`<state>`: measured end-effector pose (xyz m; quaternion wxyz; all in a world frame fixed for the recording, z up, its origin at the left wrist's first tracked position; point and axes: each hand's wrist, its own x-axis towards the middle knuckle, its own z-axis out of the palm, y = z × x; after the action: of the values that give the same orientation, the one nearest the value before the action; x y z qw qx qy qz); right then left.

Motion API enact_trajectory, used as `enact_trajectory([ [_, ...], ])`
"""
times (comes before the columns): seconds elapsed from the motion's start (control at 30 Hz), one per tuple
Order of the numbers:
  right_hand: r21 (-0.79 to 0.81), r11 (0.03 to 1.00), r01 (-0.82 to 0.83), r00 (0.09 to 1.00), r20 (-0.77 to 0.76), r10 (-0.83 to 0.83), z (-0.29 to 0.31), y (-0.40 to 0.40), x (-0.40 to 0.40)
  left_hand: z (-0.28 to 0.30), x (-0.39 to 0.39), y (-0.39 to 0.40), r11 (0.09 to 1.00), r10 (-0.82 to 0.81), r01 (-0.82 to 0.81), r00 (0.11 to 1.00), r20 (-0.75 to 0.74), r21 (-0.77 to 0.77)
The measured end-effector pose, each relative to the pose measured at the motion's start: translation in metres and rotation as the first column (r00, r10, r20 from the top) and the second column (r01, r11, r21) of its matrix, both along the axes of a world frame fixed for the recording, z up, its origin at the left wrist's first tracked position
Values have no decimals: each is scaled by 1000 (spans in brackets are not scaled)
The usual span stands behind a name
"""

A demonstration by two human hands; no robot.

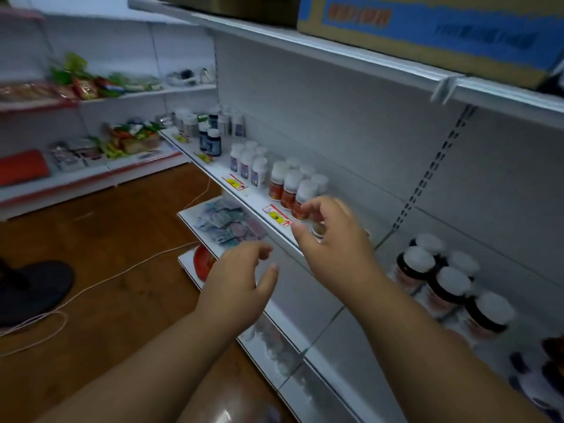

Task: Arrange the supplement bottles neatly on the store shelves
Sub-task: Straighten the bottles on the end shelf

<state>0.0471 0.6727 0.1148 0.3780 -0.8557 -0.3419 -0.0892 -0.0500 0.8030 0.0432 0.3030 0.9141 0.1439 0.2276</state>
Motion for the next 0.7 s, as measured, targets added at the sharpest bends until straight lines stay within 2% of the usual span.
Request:
enact_trajectory([
  [0.13,43,997,-62,997,-41,63,-7,69,49,-4,38,56,998,60,-60,998,11,-6],
  [0.47,-1,956,-292,949,-127,290,5,265,122,12,94,226,951,306,-306,952,-4,-52],
  [0.6,-43,960,-277,956,-115,270,-4,343,147,0,122,308,956,287,-287,958,1,-63],
  [0.7,-50,982,-185,979,-101,179,-11,401,176,1,154,375,978,201,-200,979,25,-53],
])
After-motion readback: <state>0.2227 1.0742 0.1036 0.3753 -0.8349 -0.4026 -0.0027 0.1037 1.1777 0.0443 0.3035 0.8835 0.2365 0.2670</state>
